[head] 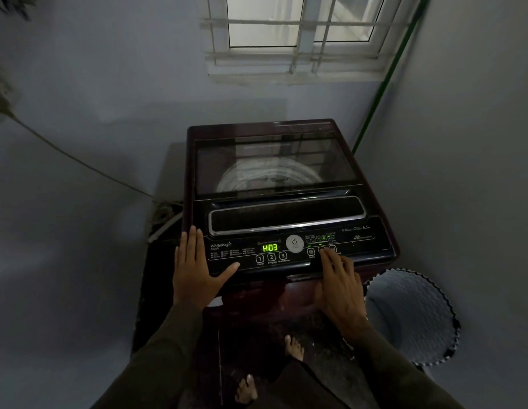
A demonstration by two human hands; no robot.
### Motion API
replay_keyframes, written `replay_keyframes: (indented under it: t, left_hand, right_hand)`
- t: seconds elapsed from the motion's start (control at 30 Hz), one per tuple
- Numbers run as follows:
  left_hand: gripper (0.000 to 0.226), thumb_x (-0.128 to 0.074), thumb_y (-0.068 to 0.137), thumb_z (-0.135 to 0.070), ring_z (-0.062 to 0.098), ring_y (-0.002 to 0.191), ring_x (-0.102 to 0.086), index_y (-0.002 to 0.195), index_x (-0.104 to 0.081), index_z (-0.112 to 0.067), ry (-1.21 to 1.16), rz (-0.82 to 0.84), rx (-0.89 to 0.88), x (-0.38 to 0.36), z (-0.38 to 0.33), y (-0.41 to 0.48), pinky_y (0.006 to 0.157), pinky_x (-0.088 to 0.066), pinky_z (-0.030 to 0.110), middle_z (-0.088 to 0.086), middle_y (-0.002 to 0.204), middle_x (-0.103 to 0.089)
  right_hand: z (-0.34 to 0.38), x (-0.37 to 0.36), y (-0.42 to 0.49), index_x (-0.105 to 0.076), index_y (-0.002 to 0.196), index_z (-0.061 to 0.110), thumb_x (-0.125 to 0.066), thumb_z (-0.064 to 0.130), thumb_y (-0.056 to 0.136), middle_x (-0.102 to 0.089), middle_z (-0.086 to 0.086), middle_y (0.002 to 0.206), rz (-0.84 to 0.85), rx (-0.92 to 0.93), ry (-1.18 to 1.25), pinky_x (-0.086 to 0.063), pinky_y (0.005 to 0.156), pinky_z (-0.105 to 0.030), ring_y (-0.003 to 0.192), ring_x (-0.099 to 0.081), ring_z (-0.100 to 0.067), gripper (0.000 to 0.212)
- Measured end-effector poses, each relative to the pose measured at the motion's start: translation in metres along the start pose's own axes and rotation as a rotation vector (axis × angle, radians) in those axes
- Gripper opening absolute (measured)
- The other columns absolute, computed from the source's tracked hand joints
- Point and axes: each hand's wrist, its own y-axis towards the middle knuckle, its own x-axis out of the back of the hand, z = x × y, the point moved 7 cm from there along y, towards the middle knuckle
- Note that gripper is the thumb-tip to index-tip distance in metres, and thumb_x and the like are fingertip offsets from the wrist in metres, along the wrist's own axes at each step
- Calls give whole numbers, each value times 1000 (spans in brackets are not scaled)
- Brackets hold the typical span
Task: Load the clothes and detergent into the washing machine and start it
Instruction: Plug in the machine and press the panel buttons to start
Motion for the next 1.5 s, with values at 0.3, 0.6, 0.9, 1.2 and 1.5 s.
replay_keyframes:
  t: [0.3, 0.6, 0.9, 1.2, 1.5]
  left_hand:
    - [118, -32, 73, -91, 21, 153, -1, 157, -12, -10, -3, -1, 3, -1, 1, 1, 123, -14, 50, 4, 166, -6]
    - [118, -31, 73, -91, 22, 153, -3, 157, -13, -9, 4, -13, 2, -1, 0, 0, 122, -17, 51, 5, 166, -7]
    - [117, -34, 75, -89, 23, 153, -4, 156, -14, -7, 12, -6, -4, 0, -1, 0, 122, -17, 51, 8, 165, -10]
    - [117, -37, 76, -88, 23, 153, -4, 156, -14, -7, 26, -18, 0, 1, -1, 1, 122, -17, 50, 9, 165, -10]
    - [117, -39, 75, -87, 23, 153, -6, 156, -15, -6, 43, -33, 1, 2, -2, 0, 122, -18, 49, 9, 165, -12]
  right_hand:
    - [-17, 1, 2, -30, 149, 17, -63, 20, 81, -29, 3, 152, 16, -87, 3, -52, 89, -47, 126, -35, -25, 76]
    - [-13, 1, 0, -29, 150, 13, -58, 28, 84, -28, 0, 153, 9, -116, -6, -50, 95, -48, 128, -34, -26, 74]
    - [58, -8, -8, -37, 147, 15, -67, 29, 81, -39, -1, 149, 25, 167, 21, -48, 95, -44, 127, -36, -24, 74]
    - [71, -13, -8, -46, 140, 11, -80, 27, 69, -43, -3, 142, -32, 205, -31, -53, 85, -41, 119, -44, -26, 80]
    - [76, -18, -9, -42, 141, 8, -80, 21, 64, -38, -1, 142, -85, 205, -13, -52, 82, -36, 111, -40, -22, 87]
